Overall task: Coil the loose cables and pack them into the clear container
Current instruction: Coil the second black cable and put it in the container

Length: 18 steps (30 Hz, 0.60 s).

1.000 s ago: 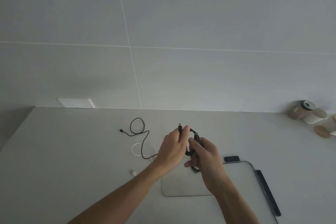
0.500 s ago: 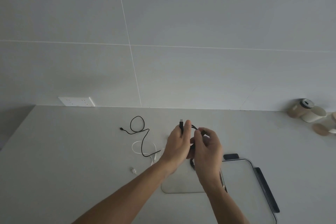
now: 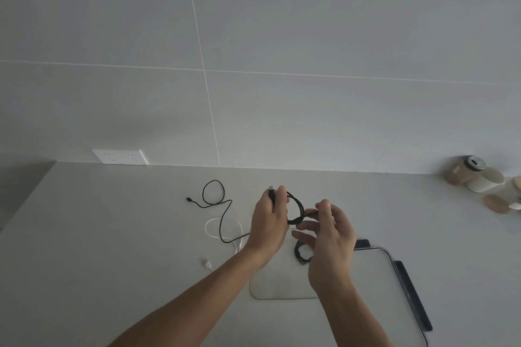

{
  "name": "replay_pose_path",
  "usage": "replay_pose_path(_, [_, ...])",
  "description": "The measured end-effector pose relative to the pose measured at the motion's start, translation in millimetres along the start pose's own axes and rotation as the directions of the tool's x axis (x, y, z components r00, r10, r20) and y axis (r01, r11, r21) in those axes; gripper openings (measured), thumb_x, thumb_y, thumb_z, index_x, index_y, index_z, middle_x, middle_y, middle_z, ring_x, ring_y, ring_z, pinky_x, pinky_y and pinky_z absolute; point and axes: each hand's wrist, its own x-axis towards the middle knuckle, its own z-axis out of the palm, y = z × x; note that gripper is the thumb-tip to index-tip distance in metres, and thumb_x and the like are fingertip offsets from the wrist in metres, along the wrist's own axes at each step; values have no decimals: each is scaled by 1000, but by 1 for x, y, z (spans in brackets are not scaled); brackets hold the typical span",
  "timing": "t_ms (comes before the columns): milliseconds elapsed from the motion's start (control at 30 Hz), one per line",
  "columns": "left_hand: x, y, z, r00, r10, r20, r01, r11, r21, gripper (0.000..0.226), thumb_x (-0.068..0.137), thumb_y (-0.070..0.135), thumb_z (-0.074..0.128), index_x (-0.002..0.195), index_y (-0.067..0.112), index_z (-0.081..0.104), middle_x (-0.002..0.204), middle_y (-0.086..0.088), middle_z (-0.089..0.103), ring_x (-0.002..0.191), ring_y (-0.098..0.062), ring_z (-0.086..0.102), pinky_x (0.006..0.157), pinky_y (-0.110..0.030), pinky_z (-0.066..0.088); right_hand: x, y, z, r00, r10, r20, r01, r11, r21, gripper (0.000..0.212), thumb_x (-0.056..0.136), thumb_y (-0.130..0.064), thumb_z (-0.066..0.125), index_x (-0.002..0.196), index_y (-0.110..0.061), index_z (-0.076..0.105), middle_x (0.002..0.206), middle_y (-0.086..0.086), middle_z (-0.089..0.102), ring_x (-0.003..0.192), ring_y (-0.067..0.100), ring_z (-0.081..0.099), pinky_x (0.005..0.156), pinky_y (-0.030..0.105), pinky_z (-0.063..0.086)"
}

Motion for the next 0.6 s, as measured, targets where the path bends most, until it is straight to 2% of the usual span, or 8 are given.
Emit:
replay_pose_path(100, [-1, 2, -2, 992, 84, 98, -87, 996, 23, 41, 103, 41, 48, 92, 2, 51, 68, 0, 45, 62, -16, 43, 67, -46, 47, 4, 3, -2, 998, 48, 33, -45, 997, -69, 29, 106, -25, 55, 91, -4, 69, 73, 8, 62, 53, 18, 60, 54, 34, 58])
replay_pose_path(200, [-3, 6, -7, 975, 147, 169, -161, 984, 71, 34, 103, 35, 51, 85, 5, 48, 62, 15, 46, 59, -9, 43, 62, -25, 42, 8, 5, -7, 971, 183, 150, -169, 980, -101, 32, 108, -24, 52, 98, -2, 73, 81, 11, 62, 55, 19, 58, 51, 31, 54])
replay_pose_path(267, [-3, 8, -9, 971, 164, 175, -185, 976, 112, 30, 104, 32, 53, 83, 9, 50, 58, 19, 50, 56, -3, 46, 60, -16, 39, 9, 6, -9, 934, 259, 246, -244, 966, -90, 34, 108, -24, 51, 106, -1, 76, 89, 13, 64, 59, 20, 58, 50, 30, 49])
replay_pose_path(333, [0, 5, -12, 970, 190, 154, -214, 965, 155, 24, 103, 32, 53, 90, 12, 54, 57, 20, 53, 54, -4, 46, 56, -15, 36, 10, 7, -11, 919, 271, 285, -267, 962, -55, 31, 106, -22, 55, 108, 1, 76, 87, 11, 63, 61, 18, 55, 49, 28, 45])
replay_pose_path(400, [4, 0, -16, 967, 203, 152, -229, 957, 179, 19, 103, 35, 54, 95, 18, 55, 54, 16, 47, 51, -8, 39, 52, -18, 33, 10, 6, -11, 926, 250, 282, -249, 968, -41, 29, 105, -21, 57, 107, 0, 76, 82, 7, 62, 60, 16, 51, 50, 28, 43])
replay_pose_path(533, [9, -6, -20, 956, 242, 163, -278, 926, 256, 33, 102, 42, 53, 75, 24, 49, 55, 10, 41, 52, -10, 35, 52, -23, 32, 7, 4, -10, 955, 173, 242, -158, 984, -77, 29, 104, -20, 59, 92, 2, 73, 74, 3, 59, 55, 14, 43, 48, 25, 41])
replay_pose_path(600, [11, -8, -18, 965, 230, 125, -259, 913, 316, 40, 102, 46, 50, 72, 20, 50, 56, 4, 45, 51, -12, 38, 53, -28, 36, 7, 3, -8, 966, 159, 205, -148, 987, -68, 27, 103, -19, 61, 88, 0, 72, 72, 3, 58, 52, 13, 39, 47, 24, 40])
